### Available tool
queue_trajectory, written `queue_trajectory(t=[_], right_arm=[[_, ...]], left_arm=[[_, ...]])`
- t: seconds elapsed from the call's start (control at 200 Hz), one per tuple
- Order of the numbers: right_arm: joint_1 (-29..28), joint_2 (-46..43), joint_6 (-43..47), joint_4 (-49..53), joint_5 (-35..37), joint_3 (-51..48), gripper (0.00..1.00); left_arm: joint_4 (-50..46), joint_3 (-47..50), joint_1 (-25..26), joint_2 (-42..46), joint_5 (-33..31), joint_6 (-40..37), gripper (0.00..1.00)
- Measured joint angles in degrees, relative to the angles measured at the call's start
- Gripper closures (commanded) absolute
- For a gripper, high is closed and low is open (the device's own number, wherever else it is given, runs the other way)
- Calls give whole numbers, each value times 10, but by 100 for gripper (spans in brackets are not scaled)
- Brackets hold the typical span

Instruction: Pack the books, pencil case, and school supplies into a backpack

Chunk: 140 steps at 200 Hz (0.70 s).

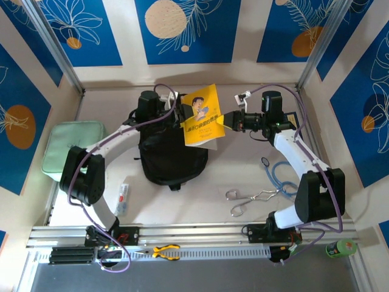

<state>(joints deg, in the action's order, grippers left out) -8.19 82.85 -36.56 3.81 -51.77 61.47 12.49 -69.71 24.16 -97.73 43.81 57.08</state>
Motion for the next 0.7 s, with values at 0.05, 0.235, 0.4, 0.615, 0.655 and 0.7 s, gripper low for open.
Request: queue_trajectory(t=[0.05, 0.235, 0.4, 0.615, 0.655, 0.7], right_arm=[[2, 4, 3, 6, 3, 0, 100], [6, 11, 13, 23, 12, 0, 100], [7, 20, 11, 37, 33, 0, 73], [14, 25, -34, 25, 70, -6, 37], [11, 26, -49, 10, 75, -14, 34], [4, 27, -65, -9, 82, -26, 28]], left_arm=[[-1, 0, -2, 0, 0, -3, 58], [-7, -1, -6, 0, -5, -3, 74], [-12, -1, -9, 0, -10, -5, 100], [-31, 1, -25, 1, -30, -11, 100], [-33, 6, -31, 2, -38, -10, 100], [-33, 15, -40, 7, -48, -10, 100]])
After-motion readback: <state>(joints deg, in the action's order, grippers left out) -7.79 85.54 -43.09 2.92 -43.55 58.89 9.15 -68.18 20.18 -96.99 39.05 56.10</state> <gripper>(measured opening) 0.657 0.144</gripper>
